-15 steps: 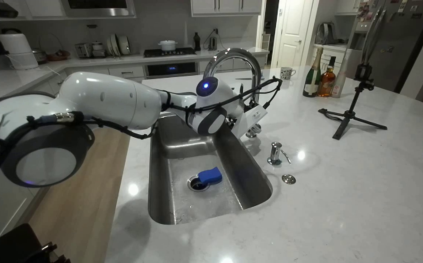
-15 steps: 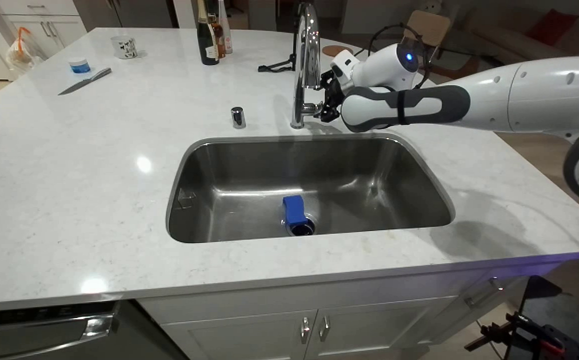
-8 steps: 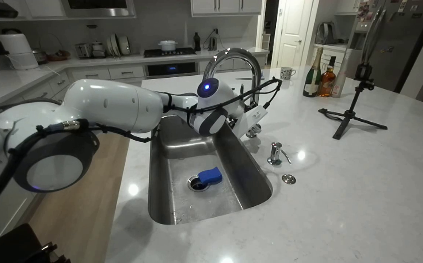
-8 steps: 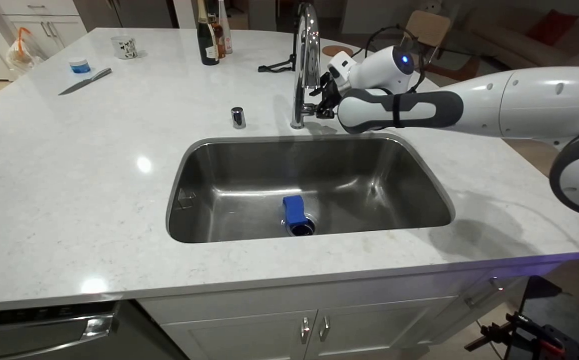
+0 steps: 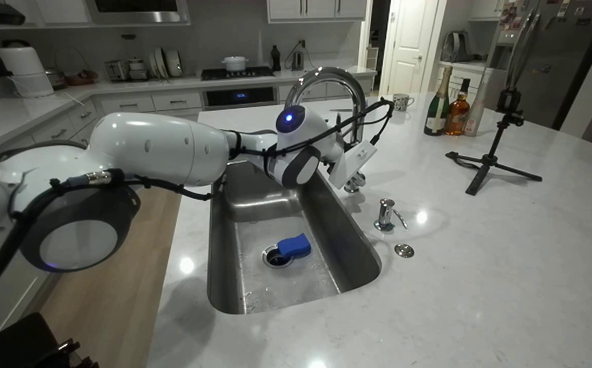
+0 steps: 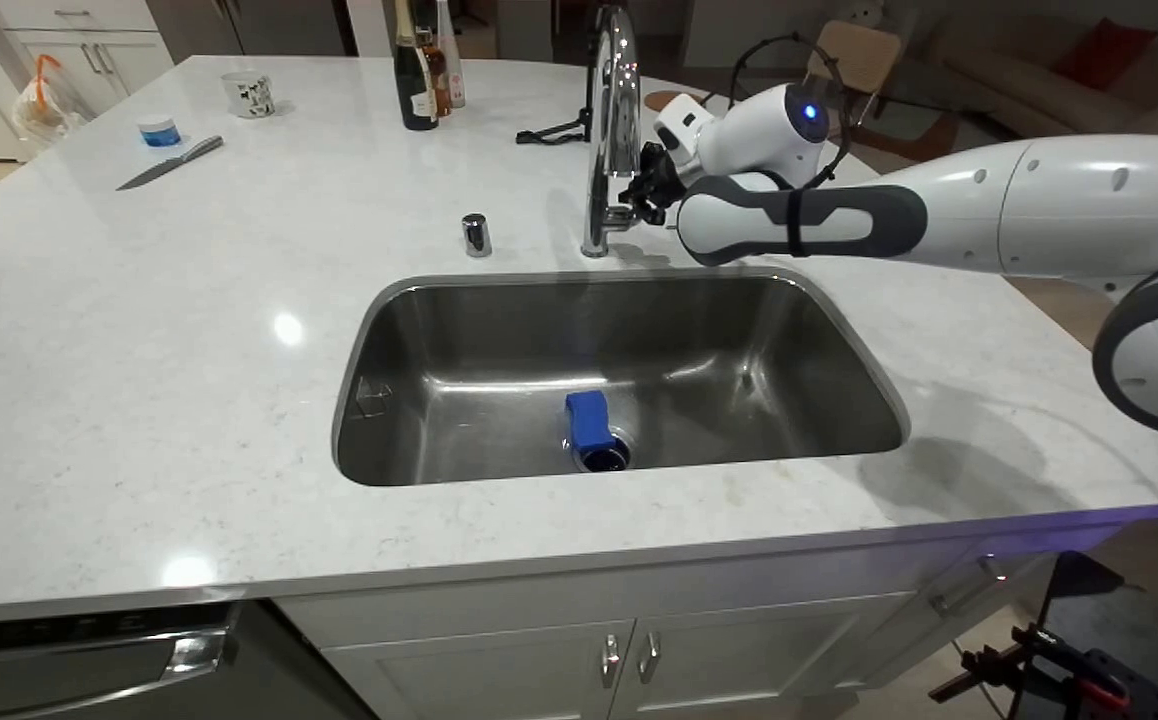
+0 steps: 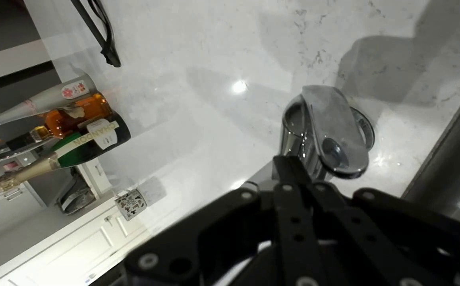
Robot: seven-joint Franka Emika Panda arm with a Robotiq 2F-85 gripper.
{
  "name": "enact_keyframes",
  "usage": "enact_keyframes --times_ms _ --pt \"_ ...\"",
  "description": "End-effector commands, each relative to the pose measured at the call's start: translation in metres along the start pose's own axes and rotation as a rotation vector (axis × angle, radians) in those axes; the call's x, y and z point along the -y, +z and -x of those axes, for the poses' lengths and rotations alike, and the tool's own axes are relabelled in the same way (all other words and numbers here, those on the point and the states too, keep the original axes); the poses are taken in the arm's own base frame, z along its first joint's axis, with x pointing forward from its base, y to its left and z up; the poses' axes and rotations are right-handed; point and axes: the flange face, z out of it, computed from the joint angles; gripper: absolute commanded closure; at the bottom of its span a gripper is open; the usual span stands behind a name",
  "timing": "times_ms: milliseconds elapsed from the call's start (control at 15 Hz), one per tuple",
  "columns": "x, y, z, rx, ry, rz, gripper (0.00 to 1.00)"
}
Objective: Turn the tap lever to the right
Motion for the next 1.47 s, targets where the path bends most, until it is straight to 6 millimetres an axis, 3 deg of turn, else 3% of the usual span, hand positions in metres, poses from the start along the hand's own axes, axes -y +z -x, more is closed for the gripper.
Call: enact_keyframes --times_ms 0,67,133,200,867,1333,1400 --pt "-0.009 -0.002 0.0 0.02 -0.02 0.011 1.0" --pt "-0.009 -0.002 0.001 0.022 -0.025 0.015 1.0" --pt "-0.009 -0.002 0.002 0.026 -0.027 0.015 0.74" --pt "-0.01 -0.002 0.002 0.029 -0.026 0.015 0.73" --pt "-0.013 -0.003 0.005 0.063 -0.002 0.0 0.01" --pt "-0.006 0.002 0.012 0.11 0.042 -0.066 0.0" --pt "-0.005 0.002 0.013 0.115 0.044 -0.071 0.25"
